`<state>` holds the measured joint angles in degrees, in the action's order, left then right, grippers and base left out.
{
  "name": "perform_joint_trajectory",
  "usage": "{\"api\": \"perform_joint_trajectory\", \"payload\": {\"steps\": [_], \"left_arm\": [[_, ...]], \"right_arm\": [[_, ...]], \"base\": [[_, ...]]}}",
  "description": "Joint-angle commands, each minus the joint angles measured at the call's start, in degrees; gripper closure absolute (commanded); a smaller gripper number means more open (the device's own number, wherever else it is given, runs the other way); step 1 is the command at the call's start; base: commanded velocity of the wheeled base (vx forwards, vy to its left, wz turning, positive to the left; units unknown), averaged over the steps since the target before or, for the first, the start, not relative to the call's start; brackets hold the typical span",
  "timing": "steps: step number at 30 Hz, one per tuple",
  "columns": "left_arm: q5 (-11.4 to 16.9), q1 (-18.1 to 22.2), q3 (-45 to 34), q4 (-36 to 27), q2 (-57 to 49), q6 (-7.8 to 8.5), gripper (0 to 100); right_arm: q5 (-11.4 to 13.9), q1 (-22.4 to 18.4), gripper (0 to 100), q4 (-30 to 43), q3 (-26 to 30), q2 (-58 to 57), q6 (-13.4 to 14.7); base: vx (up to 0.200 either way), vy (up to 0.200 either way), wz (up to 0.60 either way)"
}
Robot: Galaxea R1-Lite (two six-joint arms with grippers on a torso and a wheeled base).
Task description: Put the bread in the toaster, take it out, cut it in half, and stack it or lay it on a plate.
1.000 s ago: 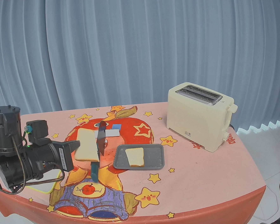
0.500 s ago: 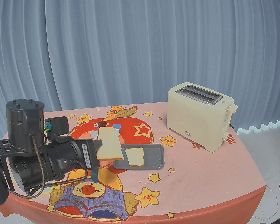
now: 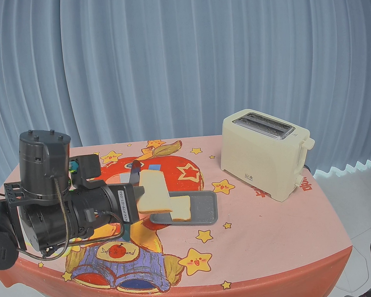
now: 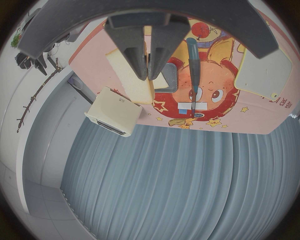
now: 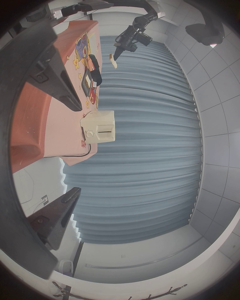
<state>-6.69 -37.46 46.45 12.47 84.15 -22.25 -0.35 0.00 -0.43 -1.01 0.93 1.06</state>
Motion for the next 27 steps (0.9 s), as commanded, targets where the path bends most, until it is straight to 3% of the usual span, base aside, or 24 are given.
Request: {"api": "perform_joint_trajectory", "payload": {"steps": [1,7,12,17,19,23,27], "left_arm": [[-0.07,0.02,-0.04,0.01,0.84,0.01,100],[-0.34,-1.83,-0.74,-0.08,1.89,0.01,100],[-4.65,-4.11,-0.74,0.01,5.50,-0.16,100],[-6.23,-6.75,1.19,0.10,8.31,-0.16,100],[-6.93,-6.84,2.68,0.10,9.98,-0.16,100],[-11.50,-6.75,7.34,0.10,16.40,-0.16,100],[-12.03,-6.40,8.13,0.10,18.59,-0.34,100]], "right_arm": [[0.00,0.00,0,-0.01,1.01,-0.93,-0.01],[0.00,0.00,0,-0.01,1.01,-0.93,-0.01],[0.00,0.00,0,-0.01,1.01,-0.93,-0.01],[0.00,0.00,0,-0.01,1.01,-0.93,-0.01],[0.00,0.00,0,-0.01,1.01,-0.93,-0.01],[0.00,0.00,0,-0.01,1.01,-0.93,-0.01],[0.00,0.00,0,-0.01,1.01,-0.93,-0.01]], "base": [[0.000,0.000,0.00],[0.000,0.000,0.00],[0.000,0.000,0.00],[0.000,0.000,0.00],[0.000,0.000,0.00],[0.000,0.000,0.00],[0.000,0.000,0.00]]}}
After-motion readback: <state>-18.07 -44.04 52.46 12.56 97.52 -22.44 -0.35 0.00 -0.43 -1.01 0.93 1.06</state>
